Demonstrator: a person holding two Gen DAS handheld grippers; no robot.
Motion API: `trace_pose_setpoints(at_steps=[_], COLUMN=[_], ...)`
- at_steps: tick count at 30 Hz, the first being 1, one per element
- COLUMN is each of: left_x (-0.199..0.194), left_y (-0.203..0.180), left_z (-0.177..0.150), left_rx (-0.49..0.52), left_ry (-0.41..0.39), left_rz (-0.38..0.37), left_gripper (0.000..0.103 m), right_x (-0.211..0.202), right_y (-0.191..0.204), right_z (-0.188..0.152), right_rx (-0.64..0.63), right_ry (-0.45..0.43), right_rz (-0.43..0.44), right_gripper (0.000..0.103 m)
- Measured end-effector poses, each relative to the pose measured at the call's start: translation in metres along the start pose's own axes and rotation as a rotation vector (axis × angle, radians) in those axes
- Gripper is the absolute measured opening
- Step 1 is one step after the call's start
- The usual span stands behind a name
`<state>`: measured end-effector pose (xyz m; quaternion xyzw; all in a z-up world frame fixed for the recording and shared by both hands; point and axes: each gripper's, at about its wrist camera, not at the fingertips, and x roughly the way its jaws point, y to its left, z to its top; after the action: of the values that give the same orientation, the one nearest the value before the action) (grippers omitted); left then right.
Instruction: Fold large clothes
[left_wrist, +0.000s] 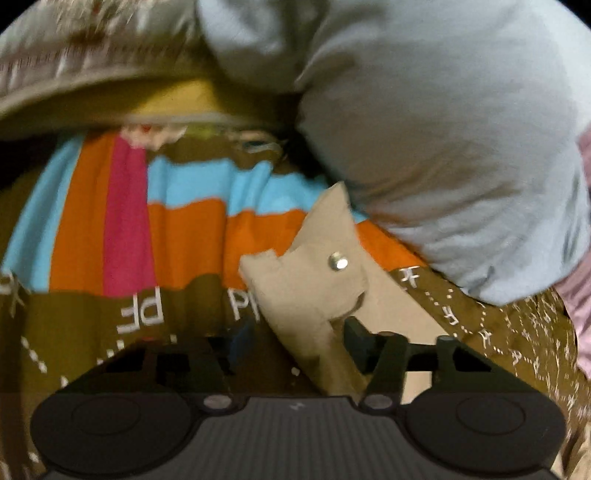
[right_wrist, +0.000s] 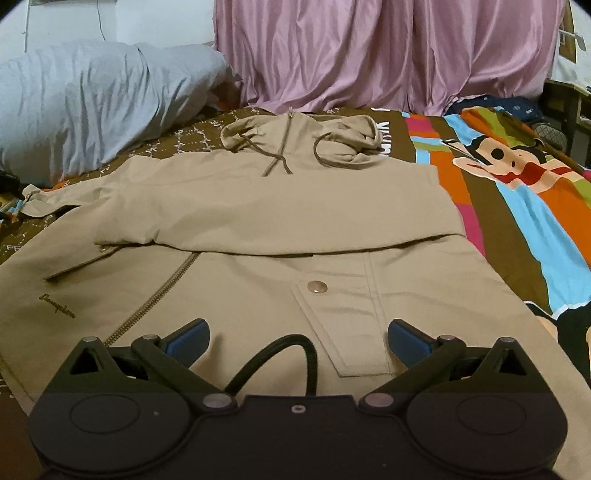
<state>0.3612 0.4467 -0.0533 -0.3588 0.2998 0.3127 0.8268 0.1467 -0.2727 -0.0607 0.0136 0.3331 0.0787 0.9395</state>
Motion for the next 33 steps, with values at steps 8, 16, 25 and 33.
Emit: trace_pose_setpoints(at_steps=[8,16,25,33], left_x=[0.007,-0.065,-0.219,-0.299], left_y=[0.005,-0.064,-0.191,-0.270], left_z=[-0.012,-0.034,-0.107,-0.245], left_rx=[-0.067,0.270,0.641,0.796], left_ry=[-0.017,-0.254,-0.550,-0.510], left_rz=[-0.041,0.060,-0.198,-0.436], left_gripper=[0.015,0.014,0.014,0.013], right_x=[0.004,0.000,-0.018,-0.049], right_y=[-0.003,-0.010,-0.022,-0.048], right_z=[-0.004,-0.007,-0.009,0.007], right_rx=[0.007,0.049,0.136,0.299], right_ry=[0.018,-0.015,-0.130,-0.248], right_rz=[0.011,0.036,0.073,0.061], right_gripper=[0.102,0.102,0.102,0.102])
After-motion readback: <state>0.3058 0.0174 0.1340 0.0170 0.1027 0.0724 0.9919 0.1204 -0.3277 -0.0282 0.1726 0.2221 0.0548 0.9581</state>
